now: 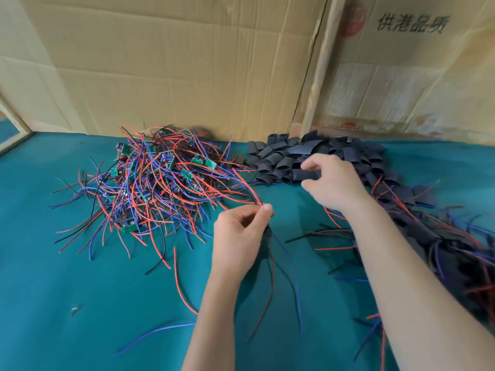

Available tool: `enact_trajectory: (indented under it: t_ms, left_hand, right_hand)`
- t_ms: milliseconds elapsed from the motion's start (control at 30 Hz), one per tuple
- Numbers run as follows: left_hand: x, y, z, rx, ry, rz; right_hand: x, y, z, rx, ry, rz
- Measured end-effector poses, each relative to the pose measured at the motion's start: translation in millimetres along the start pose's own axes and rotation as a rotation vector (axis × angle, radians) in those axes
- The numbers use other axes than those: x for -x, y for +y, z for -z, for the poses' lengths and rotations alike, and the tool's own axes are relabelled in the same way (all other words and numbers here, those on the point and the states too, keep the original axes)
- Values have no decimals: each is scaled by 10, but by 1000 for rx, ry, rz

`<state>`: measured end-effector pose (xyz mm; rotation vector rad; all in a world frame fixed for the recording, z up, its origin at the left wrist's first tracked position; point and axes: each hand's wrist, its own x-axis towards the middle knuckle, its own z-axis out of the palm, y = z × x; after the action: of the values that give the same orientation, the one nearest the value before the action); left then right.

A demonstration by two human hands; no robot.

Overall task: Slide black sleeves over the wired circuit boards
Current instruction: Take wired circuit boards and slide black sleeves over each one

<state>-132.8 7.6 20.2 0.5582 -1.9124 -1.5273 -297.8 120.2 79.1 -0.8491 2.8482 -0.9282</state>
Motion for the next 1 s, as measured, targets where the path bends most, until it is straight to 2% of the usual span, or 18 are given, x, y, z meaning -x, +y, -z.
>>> enact_trajectory:
  t_ms: [100,233,467,533,633,700,867,1000]
  left_hand:
    - [16,16,-62,-53,-109,-6]
    - [27,-4,-91,-149,-163,-53]
    - [30,10,-71,-204,-204,-65]
    - [33,10,-67,-211,-215,-59]
    - [26,1,-59,-235,-203,-70]
    - [28,3,-74,-228,-201,-69]
    - [33,9,-90,-228,-183,-69]
    - [35,-5,-77,-269,-157,-72]
  right_hand:
    - [-323,6,-94,214,-83,18]
    - [-496,38,-156,335,-169,21]
    - [-484,46,-201,384,-89,110]
    - [-410,6,-145,286,-18,107]
    - [-123,-46,-39,-95,155,30]
    - [156,-38,-38,-215,209,20]
    - [632,6,-231,-274,28,23]
    - [691,23,-253,-428,-170,-23]
